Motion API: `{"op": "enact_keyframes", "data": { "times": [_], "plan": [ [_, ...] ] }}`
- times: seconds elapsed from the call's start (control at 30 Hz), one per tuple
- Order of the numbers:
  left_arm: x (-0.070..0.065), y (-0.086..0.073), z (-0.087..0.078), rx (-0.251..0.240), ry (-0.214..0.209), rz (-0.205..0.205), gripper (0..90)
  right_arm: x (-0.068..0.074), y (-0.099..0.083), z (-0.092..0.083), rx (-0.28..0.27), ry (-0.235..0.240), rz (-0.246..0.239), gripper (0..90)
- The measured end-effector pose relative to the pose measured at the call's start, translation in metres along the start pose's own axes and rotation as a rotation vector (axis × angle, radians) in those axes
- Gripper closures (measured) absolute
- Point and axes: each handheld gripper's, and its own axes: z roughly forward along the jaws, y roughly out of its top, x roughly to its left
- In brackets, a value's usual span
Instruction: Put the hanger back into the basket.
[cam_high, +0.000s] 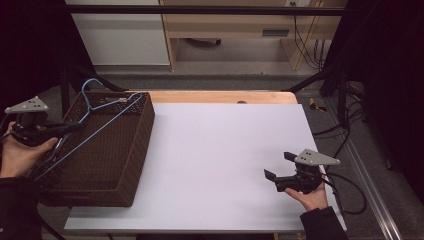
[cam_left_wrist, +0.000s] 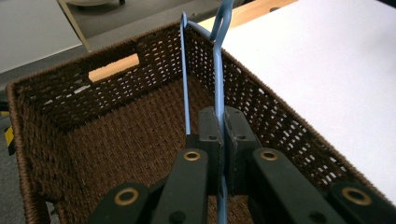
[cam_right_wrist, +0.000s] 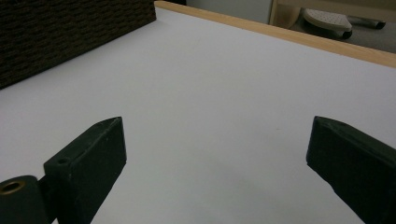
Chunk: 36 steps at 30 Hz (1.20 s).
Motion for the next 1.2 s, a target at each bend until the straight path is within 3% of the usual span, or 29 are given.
{"op": "enact_keyframes", "data": {
  "times": [0.4,0.5,0.63,0.9,1.07,1.2],
  "plan": [
    [-0.004,-0.017,0.036,0.037,0.011,0.015,87.3,0.0,0.0,0.0,0.003,-0.001,0.002,5.5],
    [-0.007,-0.022,0.048,0.087,0.025,0.03,87.3,0.001,0.0,0.001,0.002,0.002,0.004,5.5],
    [-0.008,-0.029,0.06,0.144,0.037,0.018,87.0,0.001,0.0,0.001,0.004,0.002,0.005,5.3],
    [-0.007,-0.039,0.067,0.232,0.047,-0.001,84.3,0.001,0.001,-0.001,-0.001,0.001,0.0,5.4],
    [-0.01,-0.041,0.06,0.227,0.044,0.0,81.5,0.001,0.002,-0.002,-0.006,0.0,0.003,5.4],
    [-0.014,-0.04,0.051,0.178,0.042,-0.004,74.9,0.002,0.003,-0.003,-0.014,0.002,0.002,5.4]
  ]
}}
